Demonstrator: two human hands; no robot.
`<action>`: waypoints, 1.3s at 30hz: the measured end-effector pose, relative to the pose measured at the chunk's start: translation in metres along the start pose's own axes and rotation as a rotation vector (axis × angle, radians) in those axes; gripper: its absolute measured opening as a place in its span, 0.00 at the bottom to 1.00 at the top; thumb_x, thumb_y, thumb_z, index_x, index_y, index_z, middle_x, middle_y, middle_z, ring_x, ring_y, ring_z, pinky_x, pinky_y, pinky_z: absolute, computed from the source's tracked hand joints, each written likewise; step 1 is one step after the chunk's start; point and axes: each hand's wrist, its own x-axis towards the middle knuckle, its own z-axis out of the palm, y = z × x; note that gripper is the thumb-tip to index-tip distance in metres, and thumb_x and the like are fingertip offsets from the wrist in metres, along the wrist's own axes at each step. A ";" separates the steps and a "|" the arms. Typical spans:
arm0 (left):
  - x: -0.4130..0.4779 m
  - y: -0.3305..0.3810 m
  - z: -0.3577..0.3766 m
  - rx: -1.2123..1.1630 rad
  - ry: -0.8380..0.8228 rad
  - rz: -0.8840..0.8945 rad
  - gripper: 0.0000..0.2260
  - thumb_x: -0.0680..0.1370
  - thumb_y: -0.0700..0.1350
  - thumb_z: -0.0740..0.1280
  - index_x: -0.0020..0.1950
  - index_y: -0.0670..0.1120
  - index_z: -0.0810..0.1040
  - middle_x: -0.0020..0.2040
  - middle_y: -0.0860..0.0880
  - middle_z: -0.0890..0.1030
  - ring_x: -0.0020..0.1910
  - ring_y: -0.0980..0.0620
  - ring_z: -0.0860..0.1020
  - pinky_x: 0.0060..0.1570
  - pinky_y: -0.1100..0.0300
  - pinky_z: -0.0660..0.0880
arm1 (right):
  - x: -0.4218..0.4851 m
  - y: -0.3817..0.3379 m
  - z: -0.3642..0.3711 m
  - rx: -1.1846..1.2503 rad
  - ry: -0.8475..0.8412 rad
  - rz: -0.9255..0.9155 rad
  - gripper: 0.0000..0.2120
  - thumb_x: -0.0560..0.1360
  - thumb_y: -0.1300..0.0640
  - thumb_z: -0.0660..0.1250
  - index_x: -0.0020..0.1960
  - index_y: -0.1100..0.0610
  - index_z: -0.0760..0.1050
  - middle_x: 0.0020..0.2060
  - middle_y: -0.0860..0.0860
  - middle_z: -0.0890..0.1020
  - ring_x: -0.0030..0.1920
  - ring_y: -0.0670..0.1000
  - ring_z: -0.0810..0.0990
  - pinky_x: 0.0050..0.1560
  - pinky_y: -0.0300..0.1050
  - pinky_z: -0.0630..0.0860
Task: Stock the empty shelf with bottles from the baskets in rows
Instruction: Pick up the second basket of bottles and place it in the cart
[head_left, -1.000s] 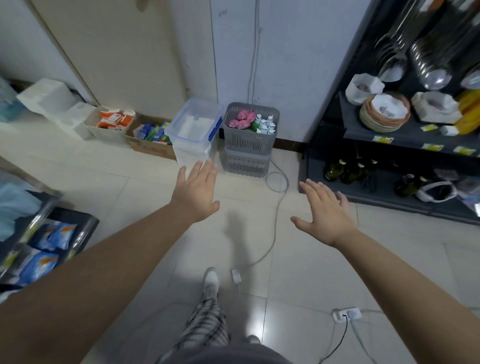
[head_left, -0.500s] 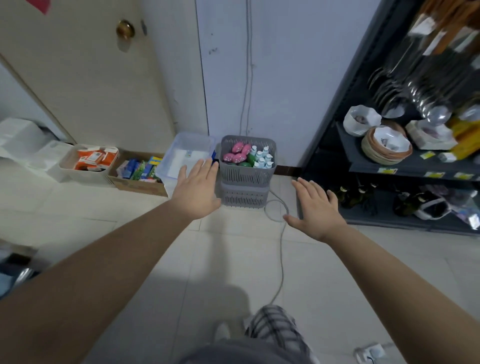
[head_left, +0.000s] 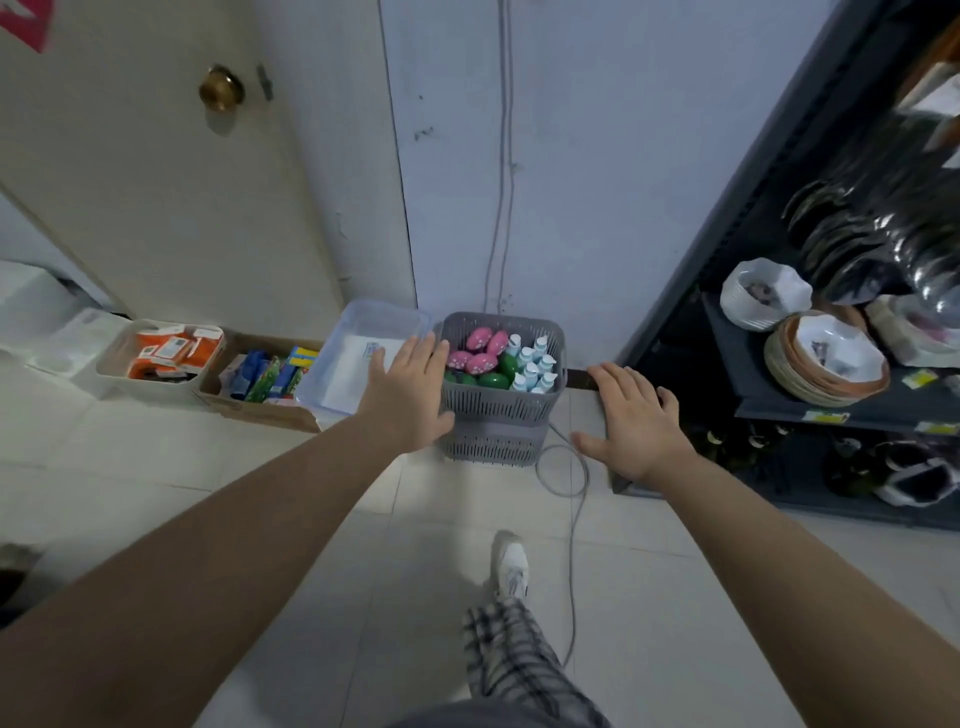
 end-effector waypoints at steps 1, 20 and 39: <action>0.017 -0.004 0.002 -0.004 -0.007 -0.015 0.40 0.76 0.61 0.63 0.80 0.44 0.48 0.80 0.46 0.52 0.79 0.47 0.51 0.74 0.41 0.53 | 0.018 0.005 0.001 0.002 -0.007 -0.009 0.44 0.73 0.35 0.64 0.79 0.49 0.46 0.79 0.48 0.51 0.78 0.51 0.49 0.75 0.63 0.49; 0.305 -0.030 0.028 -0.132 -0.228 -0.302 0.41 0.76 0.58 0.64 0.80 0.46 0.45 0.80 0.47 0.48 0.79 0.48 0.47 0.74 0.40 0.48 | 0.326 0.101 -0.010 0.013 -0.210 -0.081 0.42 0.74 0.36 0.62 0.79 0.48 0.47 0.79 0.46 0.50 0.78 0.52 0.49 0.74 0.60 0.50; 0.432 -0.093 0.146 -0.058 -0.479 -0.082 0.36 0.79 0.53 0.60 0.80 0.46 0.42 0.81 0.48 0.46 0.79 0.46 0.46 0.75 0.42 0.49 | 0.456 0.064 0.077 0.144 -0.273 0.151 0.40 0.73 0.41 0.67 0.78 0.46 0.52 0.78 0.46 0.54 0.77 0.52 0.54 0.73 0.61 0.55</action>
